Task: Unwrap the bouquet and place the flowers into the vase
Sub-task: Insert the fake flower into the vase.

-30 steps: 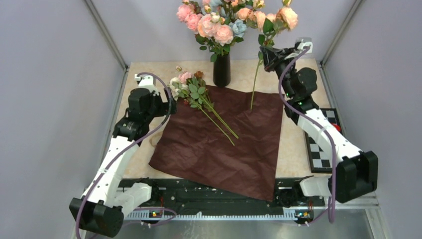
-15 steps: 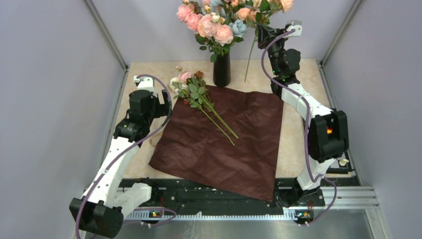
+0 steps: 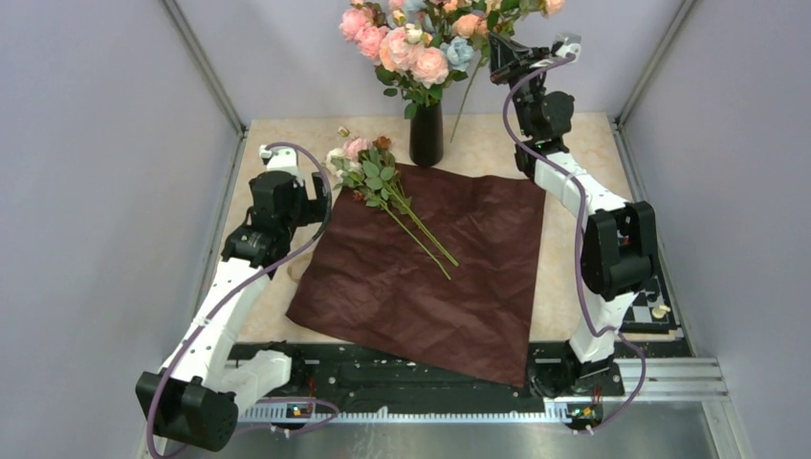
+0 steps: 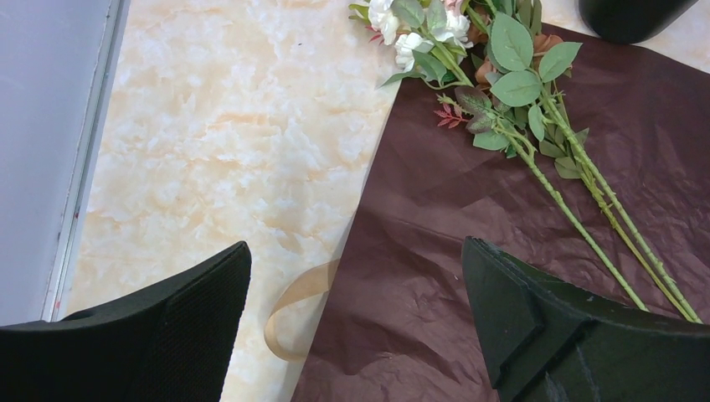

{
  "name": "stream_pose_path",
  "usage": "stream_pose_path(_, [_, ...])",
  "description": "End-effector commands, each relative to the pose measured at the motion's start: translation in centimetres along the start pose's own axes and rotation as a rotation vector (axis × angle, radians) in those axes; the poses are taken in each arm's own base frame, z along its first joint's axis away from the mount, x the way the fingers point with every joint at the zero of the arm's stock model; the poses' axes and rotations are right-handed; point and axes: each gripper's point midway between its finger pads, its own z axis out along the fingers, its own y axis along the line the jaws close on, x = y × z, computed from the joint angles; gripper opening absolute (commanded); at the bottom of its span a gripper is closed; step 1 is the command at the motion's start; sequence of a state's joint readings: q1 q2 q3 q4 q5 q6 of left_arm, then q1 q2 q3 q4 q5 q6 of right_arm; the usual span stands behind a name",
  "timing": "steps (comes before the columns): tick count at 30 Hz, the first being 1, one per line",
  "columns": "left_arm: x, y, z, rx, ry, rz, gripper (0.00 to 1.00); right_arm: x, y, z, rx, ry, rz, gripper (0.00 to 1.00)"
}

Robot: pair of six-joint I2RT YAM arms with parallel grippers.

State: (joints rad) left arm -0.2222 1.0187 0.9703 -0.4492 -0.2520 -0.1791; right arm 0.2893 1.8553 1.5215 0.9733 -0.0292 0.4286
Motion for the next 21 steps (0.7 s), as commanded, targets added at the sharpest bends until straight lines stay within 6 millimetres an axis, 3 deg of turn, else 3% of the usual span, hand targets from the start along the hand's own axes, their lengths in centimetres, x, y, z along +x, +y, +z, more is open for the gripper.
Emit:
stream_pose_path(1, [-0.7, 0.3, 0.2, -0.012, -0.032, 0.006, 0.99, -5.5, 3.0, 1.1, -0.104, -0.149, 0.037, 0.00])
stream_pose_path(12, [-0.7, 0.4, 0.1, -0.015, -0.033, 0.007, 0.99, -7.3, 5.1, 1.5, -0.150, -0.204, 0.061, 0.00])
stream_pose_path(21, [-0.8, 0.4, -0.1, -0.012, -0.040, 0.005, 0.99, -7.4, 6.6, 2.2, -0.169, -0.225, 0.019, 0.00])
